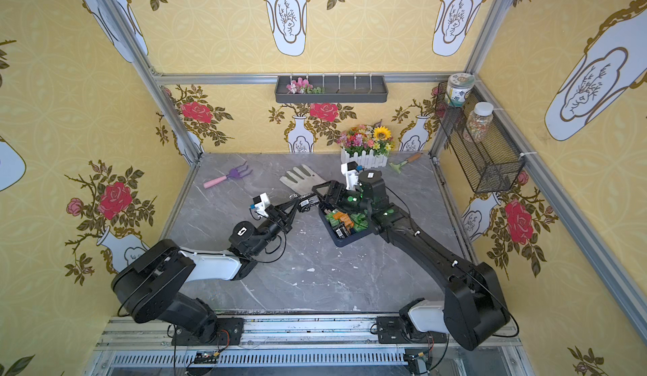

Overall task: Take the cookies out of the storage box
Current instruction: Place the cookie at the center of the board.

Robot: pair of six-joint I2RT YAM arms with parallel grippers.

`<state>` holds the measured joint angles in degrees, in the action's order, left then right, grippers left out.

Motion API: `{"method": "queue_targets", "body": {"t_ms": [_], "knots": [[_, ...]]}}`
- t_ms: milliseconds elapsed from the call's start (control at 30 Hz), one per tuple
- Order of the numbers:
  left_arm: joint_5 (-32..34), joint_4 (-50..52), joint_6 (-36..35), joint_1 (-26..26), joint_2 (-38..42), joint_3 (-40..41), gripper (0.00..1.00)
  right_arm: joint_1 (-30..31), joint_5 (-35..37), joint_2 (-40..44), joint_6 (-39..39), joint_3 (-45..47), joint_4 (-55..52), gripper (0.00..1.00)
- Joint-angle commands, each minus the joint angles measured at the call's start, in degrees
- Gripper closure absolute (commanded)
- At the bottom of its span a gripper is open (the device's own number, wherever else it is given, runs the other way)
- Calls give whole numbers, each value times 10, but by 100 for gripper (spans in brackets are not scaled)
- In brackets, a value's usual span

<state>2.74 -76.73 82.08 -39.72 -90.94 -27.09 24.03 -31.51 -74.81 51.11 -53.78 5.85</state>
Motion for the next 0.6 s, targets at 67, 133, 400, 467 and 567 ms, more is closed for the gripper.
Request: {"method": "queue_targets", "body": {"t_ms": [67,133,400,467,567], "knots": [[-27,-35,21,-32,-118,-93,100,-40,32,45,-28,27,-104,12],[-27,-47,37,-43,-166,-127,100,-45,36,55,-29,41,-108,10],[11,-60,50,-66,-226,-166,100,-90,28,39,22,89,-48,14],[16,-60,61,-68,-235,-166,100,-97,18,29,31,96,-23,16],[24,-59,72,-71,-244,-166,100,-99,3,13,40,97,19,23]]}}
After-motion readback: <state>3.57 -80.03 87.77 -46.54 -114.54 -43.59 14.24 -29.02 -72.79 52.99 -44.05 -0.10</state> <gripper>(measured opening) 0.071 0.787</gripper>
